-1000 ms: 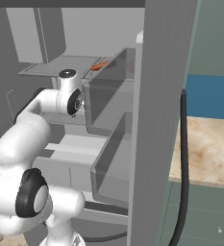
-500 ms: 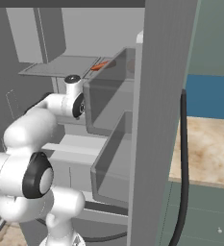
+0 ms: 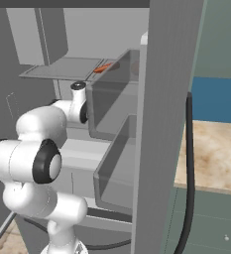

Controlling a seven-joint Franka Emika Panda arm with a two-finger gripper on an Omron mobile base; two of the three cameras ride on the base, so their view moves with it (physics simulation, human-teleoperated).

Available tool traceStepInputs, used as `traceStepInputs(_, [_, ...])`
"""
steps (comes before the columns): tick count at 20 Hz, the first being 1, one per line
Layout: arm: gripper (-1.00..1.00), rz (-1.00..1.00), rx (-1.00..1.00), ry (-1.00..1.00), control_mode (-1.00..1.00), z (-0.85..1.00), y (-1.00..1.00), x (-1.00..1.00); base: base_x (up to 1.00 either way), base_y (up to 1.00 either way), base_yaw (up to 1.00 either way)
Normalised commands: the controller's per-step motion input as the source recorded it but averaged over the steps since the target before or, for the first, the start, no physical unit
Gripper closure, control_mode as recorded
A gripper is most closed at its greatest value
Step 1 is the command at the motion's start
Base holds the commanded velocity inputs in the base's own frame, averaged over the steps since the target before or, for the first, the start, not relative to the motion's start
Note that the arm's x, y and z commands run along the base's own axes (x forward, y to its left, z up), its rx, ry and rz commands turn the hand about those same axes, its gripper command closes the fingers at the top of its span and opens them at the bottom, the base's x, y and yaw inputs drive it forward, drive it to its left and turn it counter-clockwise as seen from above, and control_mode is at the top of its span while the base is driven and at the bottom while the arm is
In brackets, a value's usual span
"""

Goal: Gather the carrot and onion from the fridge and place them on a tray on the dining counter. Then gather the chicken drumstick and fish from the fridge and place them on the other tray.

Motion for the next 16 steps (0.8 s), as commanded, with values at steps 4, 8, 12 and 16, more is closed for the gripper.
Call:
traceStepInputs(4, [-1.00, -0.05, 0.00, -0.01, -1.00, -0.15, 0.00, 0.46, 0.00, 0.00, 0.00])
traceStepInputs(8, [-1.00, -0.03, 0.00, -0.03, -1.00, -0.15, 0.00, 0.44, 0.00, 0.00, 0.00])
traceStepInputs(12, [-1.00, -0.01, 0.00, -0.03, -1.00, -0.16, 0.00, 0.42, 0.00, 0.00, 0.00])
traceStepInputs(16, [-1.00, 0.00, 0.00, -0.05, -1.00, -0.21, 0.00, 0.34, 0.00, 0.00, 0.00])
